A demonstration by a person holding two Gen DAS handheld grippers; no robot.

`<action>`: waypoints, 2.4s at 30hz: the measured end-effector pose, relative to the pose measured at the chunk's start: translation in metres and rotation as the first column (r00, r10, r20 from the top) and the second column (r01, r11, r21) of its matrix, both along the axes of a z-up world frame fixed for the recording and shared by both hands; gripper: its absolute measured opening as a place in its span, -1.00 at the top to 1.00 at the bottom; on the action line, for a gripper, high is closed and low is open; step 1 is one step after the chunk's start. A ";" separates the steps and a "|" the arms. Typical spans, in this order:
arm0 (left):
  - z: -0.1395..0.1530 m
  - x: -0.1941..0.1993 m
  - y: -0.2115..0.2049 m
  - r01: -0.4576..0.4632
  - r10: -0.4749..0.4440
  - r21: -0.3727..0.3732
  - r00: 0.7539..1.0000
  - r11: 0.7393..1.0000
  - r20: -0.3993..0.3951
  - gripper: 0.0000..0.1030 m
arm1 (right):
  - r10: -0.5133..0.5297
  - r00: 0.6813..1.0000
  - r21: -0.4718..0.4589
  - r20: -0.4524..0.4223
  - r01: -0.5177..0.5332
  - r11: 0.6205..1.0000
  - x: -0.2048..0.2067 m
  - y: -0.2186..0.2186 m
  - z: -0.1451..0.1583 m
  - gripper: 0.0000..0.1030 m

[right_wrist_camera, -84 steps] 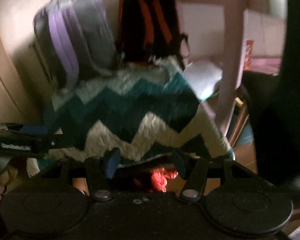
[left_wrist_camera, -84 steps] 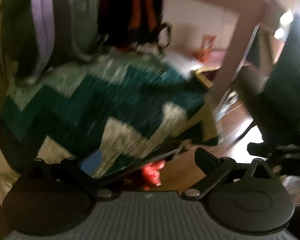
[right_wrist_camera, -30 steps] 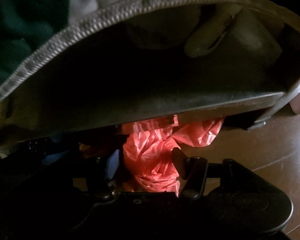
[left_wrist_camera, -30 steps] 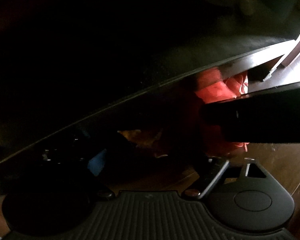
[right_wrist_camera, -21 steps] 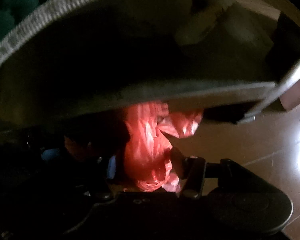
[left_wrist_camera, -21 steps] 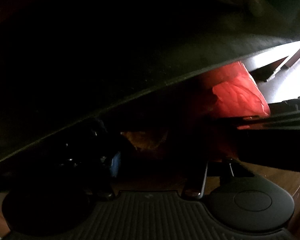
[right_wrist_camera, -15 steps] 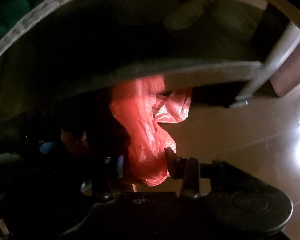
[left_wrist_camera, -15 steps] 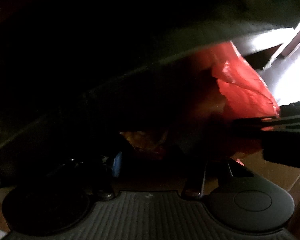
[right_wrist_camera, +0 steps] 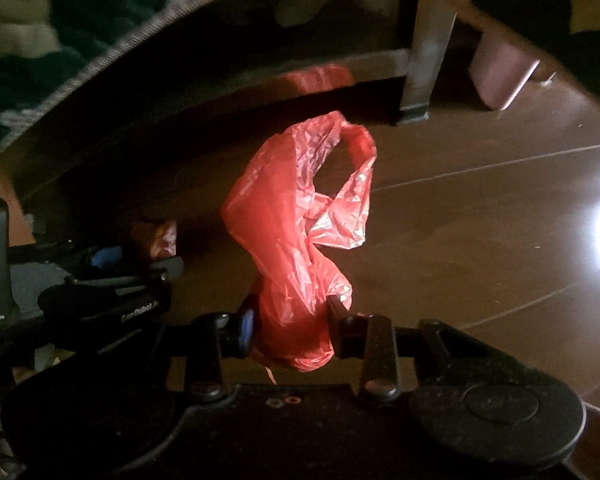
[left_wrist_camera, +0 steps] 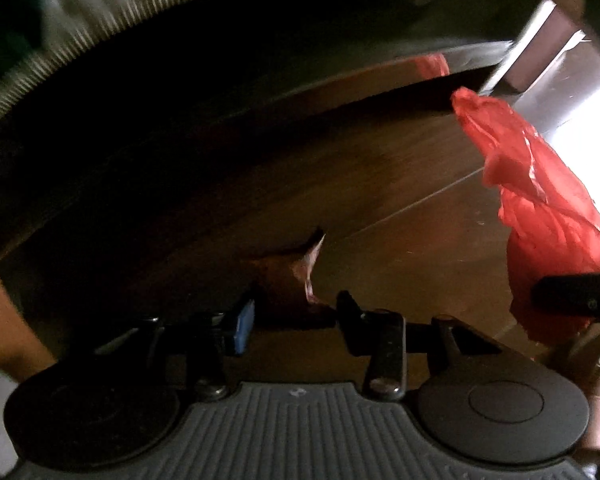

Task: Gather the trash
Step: 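Grasp the red plastic bag with the right tool while the left tool grasps a brown printed wrapper, then carry the red bag and brown wrapper up over the green wastebasket with both tools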

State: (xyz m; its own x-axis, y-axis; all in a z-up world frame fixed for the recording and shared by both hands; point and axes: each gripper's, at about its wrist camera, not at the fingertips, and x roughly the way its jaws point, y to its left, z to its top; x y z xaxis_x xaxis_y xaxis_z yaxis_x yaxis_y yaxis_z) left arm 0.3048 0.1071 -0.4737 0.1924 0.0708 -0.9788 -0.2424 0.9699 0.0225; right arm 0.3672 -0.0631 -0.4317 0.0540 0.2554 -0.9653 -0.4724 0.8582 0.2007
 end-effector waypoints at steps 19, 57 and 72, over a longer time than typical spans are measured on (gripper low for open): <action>0.057 -0.055 0.032 -0.098 0.101 -0.098 0.995 0.990 0.023 0.40 | -0.278 0.960 0.171 0.036 0.268 0.948 -0.037 -0.040 0.160 0.33; -0.057 -0.018 0.025 -0.361 0.331 -0.144 0.923 0.921 -0.199 0.14 | -0.181 0.977 0.141 -0.116 0.197 0.970 -0.012 -0.024 0.122 0.33; 0.115 -0.032 -0.002 -0.189 0.191 -0.152 0.982 0.970 -0.004 0.14 | -0.167 0.976 0.218 0.137 0.134 0.967 -0.025 -0.025 0.195 0.33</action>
